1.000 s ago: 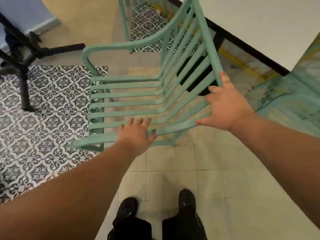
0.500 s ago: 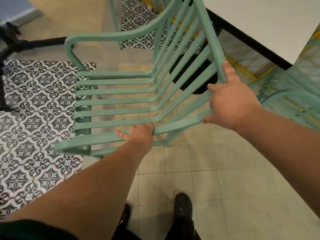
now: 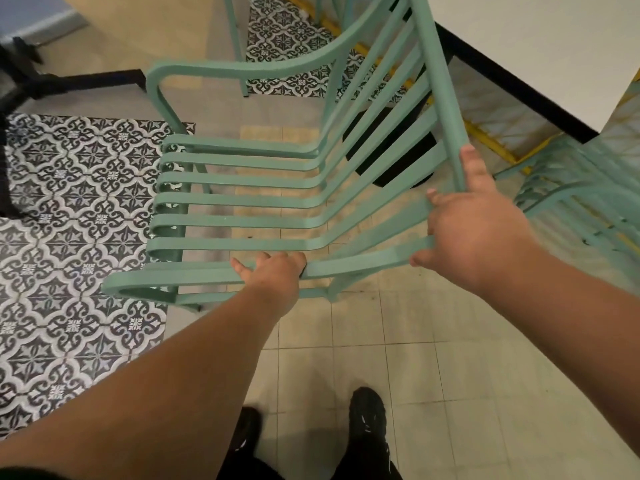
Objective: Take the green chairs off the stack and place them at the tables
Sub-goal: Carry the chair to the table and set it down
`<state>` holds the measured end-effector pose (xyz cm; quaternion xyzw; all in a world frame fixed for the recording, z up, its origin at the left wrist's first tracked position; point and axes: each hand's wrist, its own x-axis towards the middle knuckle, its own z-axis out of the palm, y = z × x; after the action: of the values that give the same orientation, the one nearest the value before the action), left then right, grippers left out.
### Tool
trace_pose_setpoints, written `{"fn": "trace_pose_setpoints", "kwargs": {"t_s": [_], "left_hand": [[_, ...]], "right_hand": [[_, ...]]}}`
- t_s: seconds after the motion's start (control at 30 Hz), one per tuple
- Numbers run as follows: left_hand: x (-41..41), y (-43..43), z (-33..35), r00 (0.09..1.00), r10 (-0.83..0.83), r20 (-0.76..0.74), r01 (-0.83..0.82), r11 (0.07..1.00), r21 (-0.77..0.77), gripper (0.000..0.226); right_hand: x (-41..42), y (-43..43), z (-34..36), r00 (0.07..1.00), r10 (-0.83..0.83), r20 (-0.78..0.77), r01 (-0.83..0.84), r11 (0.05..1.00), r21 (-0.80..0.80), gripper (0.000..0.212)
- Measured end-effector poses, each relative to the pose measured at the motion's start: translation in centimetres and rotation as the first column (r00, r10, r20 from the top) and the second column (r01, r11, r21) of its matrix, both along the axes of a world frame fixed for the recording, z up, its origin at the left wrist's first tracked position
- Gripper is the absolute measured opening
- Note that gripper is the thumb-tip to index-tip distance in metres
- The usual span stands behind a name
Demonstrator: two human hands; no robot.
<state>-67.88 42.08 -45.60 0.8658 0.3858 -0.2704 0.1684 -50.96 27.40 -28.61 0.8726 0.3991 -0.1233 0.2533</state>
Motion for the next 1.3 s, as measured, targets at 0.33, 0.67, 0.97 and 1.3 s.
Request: {"fn": "trace_pose_setpoints", "kwargs": {"t_s": [0.33, 0.67, 0.97, 1.3], "left_hand": [[-4.7, 5.1, -0.2, 0.984, -0.175, 0.046, 0.172, 0.983, 0.065, 0.044], [-6.4, 9.2, -1.3, 0.961, -0.256, 0.102, 0.250, 0.966, 0.069, 0.030], [-7.1, 13.3, -1.8, 0.943, -0.322, 0.080, 0.309, 0.941, 0.138, 0.028], [-6.8, 13.0, -1.6, 0.947, -0.308, 0.091, 0.293, 0.944, 0.149, 0.028]], "right_hand": [[-6.5, -0.1, -0.5, 0.992, 0.120, -0.030, -0.120, 0.992, 0.029, 0.042], [-9.6, 2.0, 0.5, 0.974, 0.224, -0.016, -0.224, 0.974, -0.031, 0.033], [-12.4, 4.3, 0.8, 0.972, 0.198, -0.124, -0.188, 0.978, 0.088, 0.027], [-12.2, 4.0, 0.0, 0.977, 0.176, -0.121, -0.164, 0.981, 0.098, 0.031]]}}
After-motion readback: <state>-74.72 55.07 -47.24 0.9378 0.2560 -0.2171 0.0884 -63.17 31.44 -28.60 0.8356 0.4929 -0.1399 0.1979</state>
